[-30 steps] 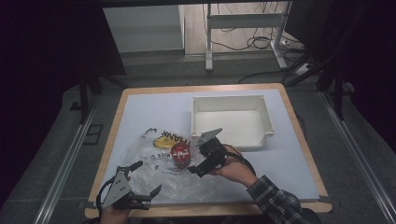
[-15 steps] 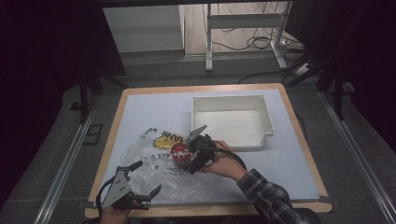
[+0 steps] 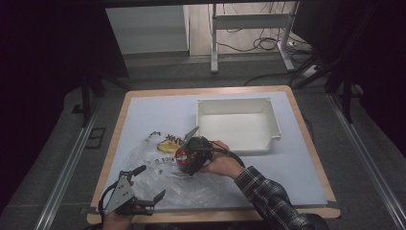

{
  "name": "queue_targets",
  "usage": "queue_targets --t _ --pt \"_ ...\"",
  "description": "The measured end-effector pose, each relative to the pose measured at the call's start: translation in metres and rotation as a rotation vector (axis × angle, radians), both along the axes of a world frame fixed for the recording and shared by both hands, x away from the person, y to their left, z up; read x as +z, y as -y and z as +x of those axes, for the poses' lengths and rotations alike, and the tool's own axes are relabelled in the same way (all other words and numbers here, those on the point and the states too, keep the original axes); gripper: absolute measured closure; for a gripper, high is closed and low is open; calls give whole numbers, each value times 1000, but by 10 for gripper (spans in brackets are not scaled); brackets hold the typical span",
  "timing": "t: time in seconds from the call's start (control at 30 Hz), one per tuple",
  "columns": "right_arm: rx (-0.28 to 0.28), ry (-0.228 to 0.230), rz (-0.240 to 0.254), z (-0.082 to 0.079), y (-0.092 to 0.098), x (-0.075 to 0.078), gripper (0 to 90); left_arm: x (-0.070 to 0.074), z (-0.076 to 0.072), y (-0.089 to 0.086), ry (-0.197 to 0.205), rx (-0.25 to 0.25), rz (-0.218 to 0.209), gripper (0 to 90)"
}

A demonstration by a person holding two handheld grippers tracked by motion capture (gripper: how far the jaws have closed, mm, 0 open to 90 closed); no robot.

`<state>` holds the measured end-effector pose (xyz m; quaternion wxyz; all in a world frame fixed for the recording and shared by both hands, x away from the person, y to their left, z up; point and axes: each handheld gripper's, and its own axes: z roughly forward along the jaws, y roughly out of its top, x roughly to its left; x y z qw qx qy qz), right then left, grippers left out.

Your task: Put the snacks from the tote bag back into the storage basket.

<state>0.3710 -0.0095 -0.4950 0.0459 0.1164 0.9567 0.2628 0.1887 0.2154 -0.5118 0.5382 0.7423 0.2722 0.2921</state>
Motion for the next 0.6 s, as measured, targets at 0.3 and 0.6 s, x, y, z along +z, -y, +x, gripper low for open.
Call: queue_targets --t 0.3,0.6 --pt "28 -4 -65 2 -18 -4 182 0 0 0 1 0 -2 27" --pt "13 -4 -82 4 -23 -7 249 0 0 0 1 -1 2 27"
